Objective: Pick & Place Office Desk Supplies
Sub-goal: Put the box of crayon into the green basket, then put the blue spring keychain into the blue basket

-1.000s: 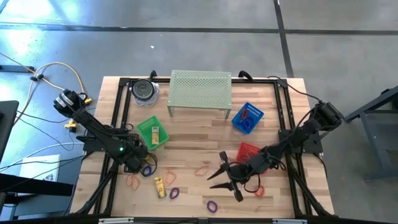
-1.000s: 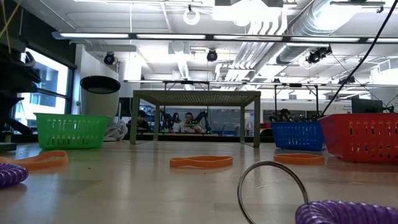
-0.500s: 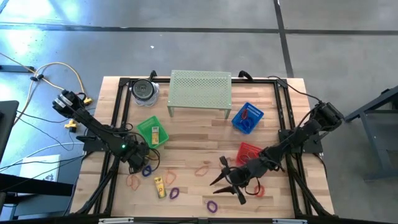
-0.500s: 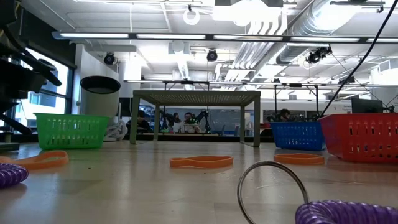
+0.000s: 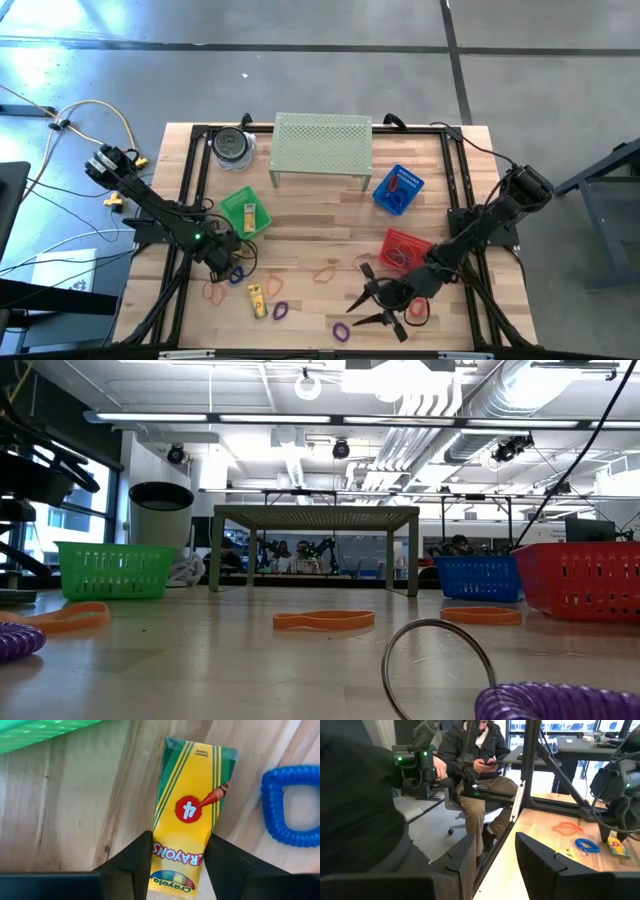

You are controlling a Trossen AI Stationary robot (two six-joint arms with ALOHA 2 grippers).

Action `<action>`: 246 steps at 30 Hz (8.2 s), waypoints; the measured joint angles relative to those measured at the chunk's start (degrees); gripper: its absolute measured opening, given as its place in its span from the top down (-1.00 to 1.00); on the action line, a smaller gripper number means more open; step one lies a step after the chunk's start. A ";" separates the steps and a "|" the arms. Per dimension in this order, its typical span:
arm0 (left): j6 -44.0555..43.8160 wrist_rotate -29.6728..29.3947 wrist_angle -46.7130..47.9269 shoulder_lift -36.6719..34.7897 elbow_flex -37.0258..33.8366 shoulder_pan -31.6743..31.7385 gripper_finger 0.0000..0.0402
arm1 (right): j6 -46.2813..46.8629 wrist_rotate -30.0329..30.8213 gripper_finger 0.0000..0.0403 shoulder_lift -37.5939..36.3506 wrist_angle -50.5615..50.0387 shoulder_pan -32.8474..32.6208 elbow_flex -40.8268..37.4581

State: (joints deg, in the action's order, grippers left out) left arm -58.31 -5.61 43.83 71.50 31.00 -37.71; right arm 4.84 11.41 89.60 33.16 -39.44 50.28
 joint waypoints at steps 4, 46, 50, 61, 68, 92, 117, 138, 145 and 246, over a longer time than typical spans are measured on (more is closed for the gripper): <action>-3.42 -1.63 -0.20 0.00 0.25 -0.02 0.26 | -0.04 0.36 0.37 0.00 0.09 -0.76 0.00; -21.00 -9.62 26.95 -0.26 25.68 25.88 0.25 | -6.36 0.47 0.37 0.00 -0.12 -3.54 0.00; -25.31 -9.30 24.11 -0.22 25.66 27.49 0.24 | -12.53 0.50 0.37 0.00 -0.15 -3.52 0.00; -18.92 -11.10 23.14 -0.15 22.37 33.67 0.24 | -5.27 1.10 0.37 0.00 -0.17 -3.52 0.00; -17.42 -9.47 20.80 -0.15 18.72 37.67 0.24 | -5.06 4.32 0.37 0.00 -0.61 -3.48 0.00; -19.75 -8.13 15.80 -0.13 18.43 35.93 -0.09 | -18.14 -1.26 0.37 -3.17 -8.30 1.35 -0.04; -23.47 -8.04 15.78 -2.70 25.18 5.45 -0.27 | -15.59 -1.10 0.37 -3.17 -9.94 1.31 -0.04; -61.78 -6.82 15.69 11.67 25.18 -13.82 -0.27 | -11.93 -1.08 0.37 -3.15 -13.05 1.31 -0.02; -57.88 -0.03 15.37 11.98 25.18 -7.43 -0.27 | -9.72 -0.90 0.37 -3.15 -14.32 1.31 -0.02; -49.72 3.81 -1.49 18.31 11.78 -4.39 0.30 | -15.86 -1.33 0.37 -2.47 -17.80 6.35 0.00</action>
State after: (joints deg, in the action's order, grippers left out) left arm -108.03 -1.79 42.34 89.82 42.78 -42.11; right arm -11.02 10.07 87.13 15.36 -33.09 50.28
